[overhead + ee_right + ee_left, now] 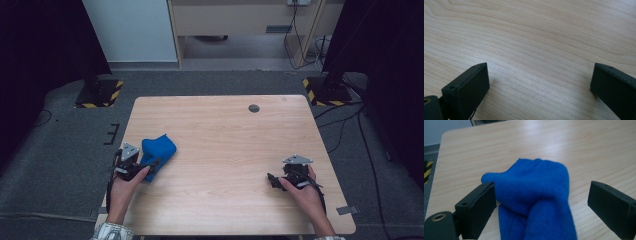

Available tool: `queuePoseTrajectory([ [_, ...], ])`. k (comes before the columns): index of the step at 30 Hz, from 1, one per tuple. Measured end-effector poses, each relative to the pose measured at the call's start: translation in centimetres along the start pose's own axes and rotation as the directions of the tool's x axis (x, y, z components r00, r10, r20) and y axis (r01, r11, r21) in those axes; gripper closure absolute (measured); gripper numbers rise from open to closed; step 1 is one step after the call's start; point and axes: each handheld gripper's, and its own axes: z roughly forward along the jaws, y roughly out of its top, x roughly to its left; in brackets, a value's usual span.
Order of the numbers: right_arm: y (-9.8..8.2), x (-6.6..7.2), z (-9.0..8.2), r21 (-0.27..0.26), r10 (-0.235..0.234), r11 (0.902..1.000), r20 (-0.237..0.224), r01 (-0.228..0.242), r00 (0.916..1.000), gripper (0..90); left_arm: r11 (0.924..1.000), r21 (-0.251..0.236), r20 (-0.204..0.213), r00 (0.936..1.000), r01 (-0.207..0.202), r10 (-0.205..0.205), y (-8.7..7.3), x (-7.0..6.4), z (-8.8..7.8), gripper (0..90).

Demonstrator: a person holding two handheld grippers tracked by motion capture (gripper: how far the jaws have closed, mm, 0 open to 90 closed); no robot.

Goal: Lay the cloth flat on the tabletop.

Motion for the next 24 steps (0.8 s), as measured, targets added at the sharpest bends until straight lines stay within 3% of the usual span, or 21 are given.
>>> queuePoseTrajectory([
  [5, 0.0, 0.0, 0.0, 0.000, 0.000, 1.0000, 0.001, 0.000, 1.0000, 2.1, 0.9986, 0.051, 0.010, 0.9999, -0.012, 0.012, -0.5, -0.1, 0.9, 6.6],
  [9, 0.0, 0.0, 0.0, -0.001, 0.000, 1.0000, 0.003, 0.000, 1.0000, 2.1, 0.9855, 0.167, 0.022, 0.9994, -0.029, 0.026, -1.5, -0.1, 2.6, 7.6],
  [10, 0.0, 0.0, 0.0, -0.001, 0.000, 1.0000, 0.003, 0.000, 1.0000, 2.1, 0.9855, 0.167, 0.022, 0.9994, -0.029, 0.026, -1.5, -0.1, 2.6, 13.6],
  [11, 0.0, 0.0, 0.0, -0.001, 0.000, 1.0000, 0.003, 0.000, 1.0000, 2.0, 0.9845, 0.171, -0.003, 0.9993, -0.036, 0.037, -1.6, 0.0, 2.6, 24.0],
  [14, 0.0, 0.0, 0.0, -0.001, 0.000, 1.0000, 0.003, 0.000, 1.0000, 2.0, 0.9848, 0.173, 0.003, 0.9999, 0.016, -0.017, -1.8, 0.5, 2.8, 29.4],
  [17, 0.0, 0.0, 0.0, 0.000, 0.000, 1.0000, 0.004, 0.000, 1.0000, 2.0, 0.9813, 0.191, 0.026, 0.9992, 0.025, -0.031, -2.2, 0.9, 3.0, 36.6],
  [24, 0.0, 0.1, 0.0, -0.001, 0.000, 1.0000, 0.005, 0.000, 1.0000, 2.0, 0.9855, 0.153, 0.057, 0.9949, 0.074, -0.083, -2.1, 1.5, 2.4, 61.7],
])
